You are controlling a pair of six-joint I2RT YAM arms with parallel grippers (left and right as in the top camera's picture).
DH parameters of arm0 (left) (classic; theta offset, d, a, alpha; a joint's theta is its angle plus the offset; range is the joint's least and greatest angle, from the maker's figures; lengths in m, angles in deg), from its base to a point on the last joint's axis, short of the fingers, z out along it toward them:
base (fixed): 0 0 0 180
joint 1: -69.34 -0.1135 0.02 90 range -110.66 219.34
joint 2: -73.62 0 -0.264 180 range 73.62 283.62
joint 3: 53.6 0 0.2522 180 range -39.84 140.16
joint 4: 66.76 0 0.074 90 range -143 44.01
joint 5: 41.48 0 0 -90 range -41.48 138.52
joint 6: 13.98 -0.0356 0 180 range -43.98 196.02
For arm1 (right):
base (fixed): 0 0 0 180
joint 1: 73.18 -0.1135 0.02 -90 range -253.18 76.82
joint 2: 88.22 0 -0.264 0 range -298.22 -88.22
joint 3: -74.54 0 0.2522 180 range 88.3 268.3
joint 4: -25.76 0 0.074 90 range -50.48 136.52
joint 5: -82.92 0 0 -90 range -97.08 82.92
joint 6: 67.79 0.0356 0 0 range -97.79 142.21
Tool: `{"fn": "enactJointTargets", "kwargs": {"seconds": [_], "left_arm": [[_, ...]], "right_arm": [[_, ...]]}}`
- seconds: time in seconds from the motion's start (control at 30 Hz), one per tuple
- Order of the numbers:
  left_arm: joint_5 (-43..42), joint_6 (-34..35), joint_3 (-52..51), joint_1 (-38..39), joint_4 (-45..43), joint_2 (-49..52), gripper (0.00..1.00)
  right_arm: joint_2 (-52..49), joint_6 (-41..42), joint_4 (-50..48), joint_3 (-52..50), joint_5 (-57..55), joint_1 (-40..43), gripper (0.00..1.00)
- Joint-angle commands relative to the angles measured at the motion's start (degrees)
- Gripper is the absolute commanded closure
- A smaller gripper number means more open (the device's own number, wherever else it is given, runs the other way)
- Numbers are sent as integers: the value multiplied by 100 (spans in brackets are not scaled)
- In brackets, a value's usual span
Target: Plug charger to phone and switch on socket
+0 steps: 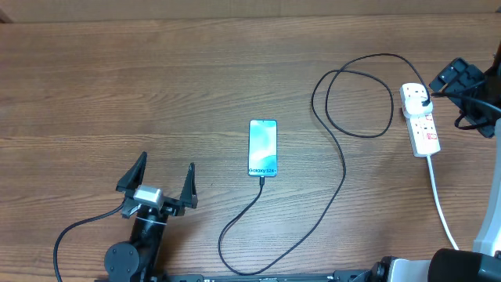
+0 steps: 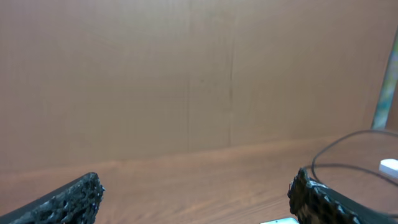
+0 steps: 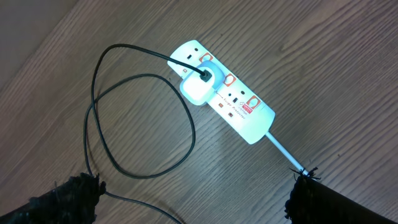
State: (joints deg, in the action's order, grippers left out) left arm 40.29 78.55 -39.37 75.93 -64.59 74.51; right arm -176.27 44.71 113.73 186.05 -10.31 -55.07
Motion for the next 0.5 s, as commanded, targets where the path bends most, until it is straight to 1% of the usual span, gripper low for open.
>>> {"fn": "enactJointTargets", "kwargs": {"seconds": [0.0,0.47], "left_arm": [[142,-127,-22,-57,256,-74,1],[439,-127,-22,-61,1600,-79,1]], "right_arm": [[28,39,-17,-20,-57,-11,0],[28,39,-17,-20,-57,-11,0]]}}
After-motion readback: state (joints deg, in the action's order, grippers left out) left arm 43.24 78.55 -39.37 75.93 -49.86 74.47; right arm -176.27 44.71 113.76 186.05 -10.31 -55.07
